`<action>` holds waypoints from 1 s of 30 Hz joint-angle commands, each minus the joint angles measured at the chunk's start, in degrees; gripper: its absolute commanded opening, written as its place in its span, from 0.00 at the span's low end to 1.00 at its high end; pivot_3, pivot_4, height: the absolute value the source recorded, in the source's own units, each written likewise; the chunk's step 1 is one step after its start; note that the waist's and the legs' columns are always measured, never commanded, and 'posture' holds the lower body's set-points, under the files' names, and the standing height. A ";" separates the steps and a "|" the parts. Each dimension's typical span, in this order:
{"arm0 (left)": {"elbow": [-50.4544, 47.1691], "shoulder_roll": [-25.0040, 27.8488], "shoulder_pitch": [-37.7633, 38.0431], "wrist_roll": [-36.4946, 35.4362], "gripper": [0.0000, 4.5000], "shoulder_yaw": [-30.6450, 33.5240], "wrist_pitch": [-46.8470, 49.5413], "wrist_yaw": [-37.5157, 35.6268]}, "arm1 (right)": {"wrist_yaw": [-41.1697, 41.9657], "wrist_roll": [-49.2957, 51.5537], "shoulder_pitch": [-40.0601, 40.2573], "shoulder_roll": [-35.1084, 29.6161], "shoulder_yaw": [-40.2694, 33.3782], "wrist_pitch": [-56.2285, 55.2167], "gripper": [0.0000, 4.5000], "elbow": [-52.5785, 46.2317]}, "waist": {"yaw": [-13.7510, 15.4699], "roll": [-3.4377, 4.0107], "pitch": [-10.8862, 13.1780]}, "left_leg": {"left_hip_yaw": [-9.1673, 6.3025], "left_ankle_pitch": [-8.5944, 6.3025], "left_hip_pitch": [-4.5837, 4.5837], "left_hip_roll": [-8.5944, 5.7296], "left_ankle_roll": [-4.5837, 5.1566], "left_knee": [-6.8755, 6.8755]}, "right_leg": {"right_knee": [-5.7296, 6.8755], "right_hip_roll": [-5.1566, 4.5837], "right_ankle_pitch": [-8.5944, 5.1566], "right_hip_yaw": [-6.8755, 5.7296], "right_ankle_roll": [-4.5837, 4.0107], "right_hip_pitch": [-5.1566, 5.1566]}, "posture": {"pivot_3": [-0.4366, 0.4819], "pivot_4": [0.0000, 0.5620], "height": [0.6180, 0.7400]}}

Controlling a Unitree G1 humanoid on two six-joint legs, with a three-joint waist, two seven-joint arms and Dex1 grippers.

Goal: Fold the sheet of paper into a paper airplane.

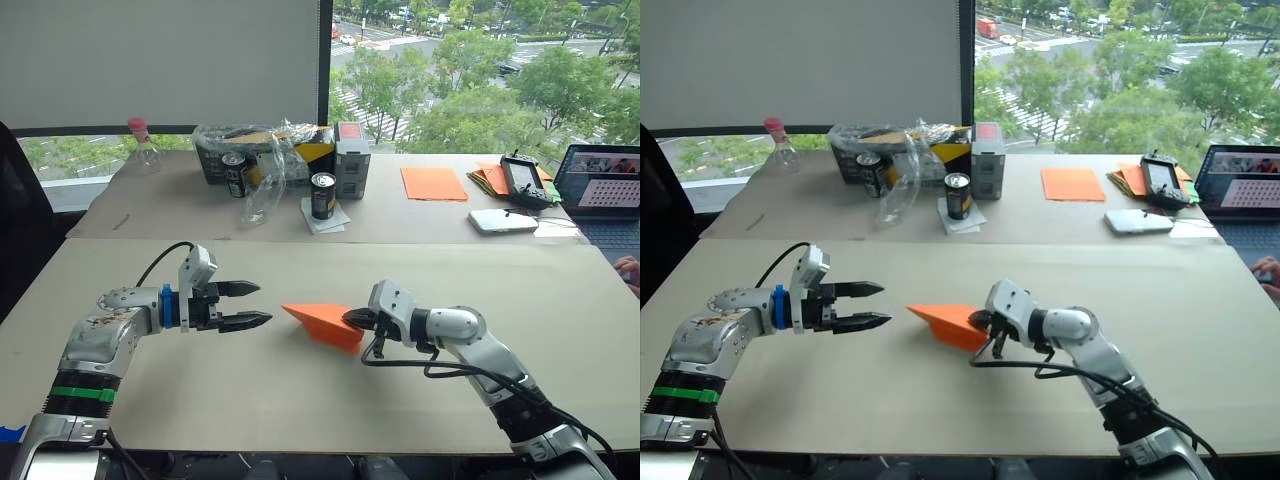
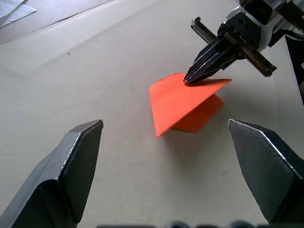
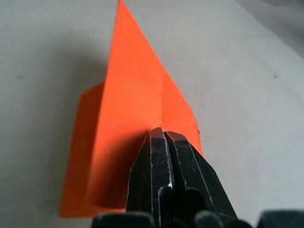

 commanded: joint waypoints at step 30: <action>27.32 -8.84 -16.99 6.27 0.88 -4.23 -2.85 -5.15 | 3.31 -13.93 5.90 -3.82 5.54 -27.83 0.00 3.19 | -0.21 -0.06 -0.04 | -0.02 0.00 0.14 0.00 0.00 0.07 | 0.06 0.05 -0.01 0.00 0.02 0.14 | 0.48 0.27 0.84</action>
